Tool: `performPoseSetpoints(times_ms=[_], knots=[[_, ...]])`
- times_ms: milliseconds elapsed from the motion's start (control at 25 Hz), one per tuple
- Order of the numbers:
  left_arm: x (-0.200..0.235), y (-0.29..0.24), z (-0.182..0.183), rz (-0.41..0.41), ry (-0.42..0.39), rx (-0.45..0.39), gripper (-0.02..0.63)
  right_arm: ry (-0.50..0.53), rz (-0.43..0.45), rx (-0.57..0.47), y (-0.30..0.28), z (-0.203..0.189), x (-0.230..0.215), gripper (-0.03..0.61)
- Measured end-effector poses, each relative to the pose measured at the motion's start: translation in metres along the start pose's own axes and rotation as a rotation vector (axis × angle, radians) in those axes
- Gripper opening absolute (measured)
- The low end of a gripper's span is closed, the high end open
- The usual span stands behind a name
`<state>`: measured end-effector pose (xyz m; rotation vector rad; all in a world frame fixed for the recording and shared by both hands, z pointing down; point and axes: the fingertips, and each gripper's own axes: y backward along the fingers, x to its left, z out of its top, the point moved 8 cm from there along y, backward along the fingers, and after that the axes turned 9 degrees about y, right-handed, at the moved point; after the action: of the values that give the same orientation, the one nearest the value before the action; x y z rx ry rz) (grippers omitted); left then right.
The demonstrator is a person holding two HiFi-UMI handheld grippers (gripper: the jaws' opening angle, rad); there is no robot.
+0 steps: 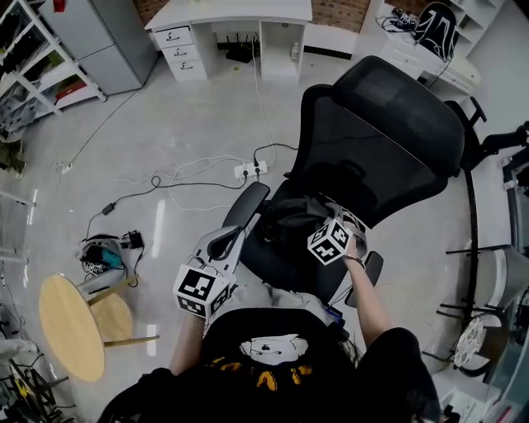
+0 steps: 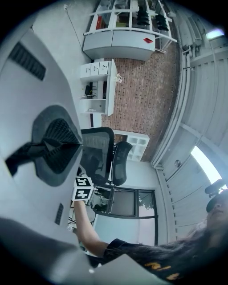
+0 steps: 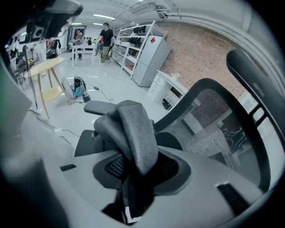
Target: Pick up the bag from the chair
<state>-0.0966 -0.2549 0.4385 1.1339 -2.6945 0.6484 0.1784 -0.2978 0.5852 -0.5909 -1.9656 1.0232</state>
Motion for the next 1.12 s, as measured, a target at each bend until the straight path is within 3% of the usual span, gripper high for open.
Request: performPoseSetpoints(times_ms=[560,800,1120], knots=[[-0.003,0.001,-0.005,-0.137,-0.02,0.003,0.009,-0.528,-0.07,-0.094,0.094,-0.002,0.019,0.081],[-0.014,-0.008,-0.012,-0.177,-0.019,0.016,0.009,-0.612,-0.081,-0.125,0.128,-0.004,0.028,0.072],[-0.046,-0.006,-0.016,-0.212,-0.044,0.015,0.009,-0.633,-0.091,-0.165,0.177,-0.016,0.05,0.069]])
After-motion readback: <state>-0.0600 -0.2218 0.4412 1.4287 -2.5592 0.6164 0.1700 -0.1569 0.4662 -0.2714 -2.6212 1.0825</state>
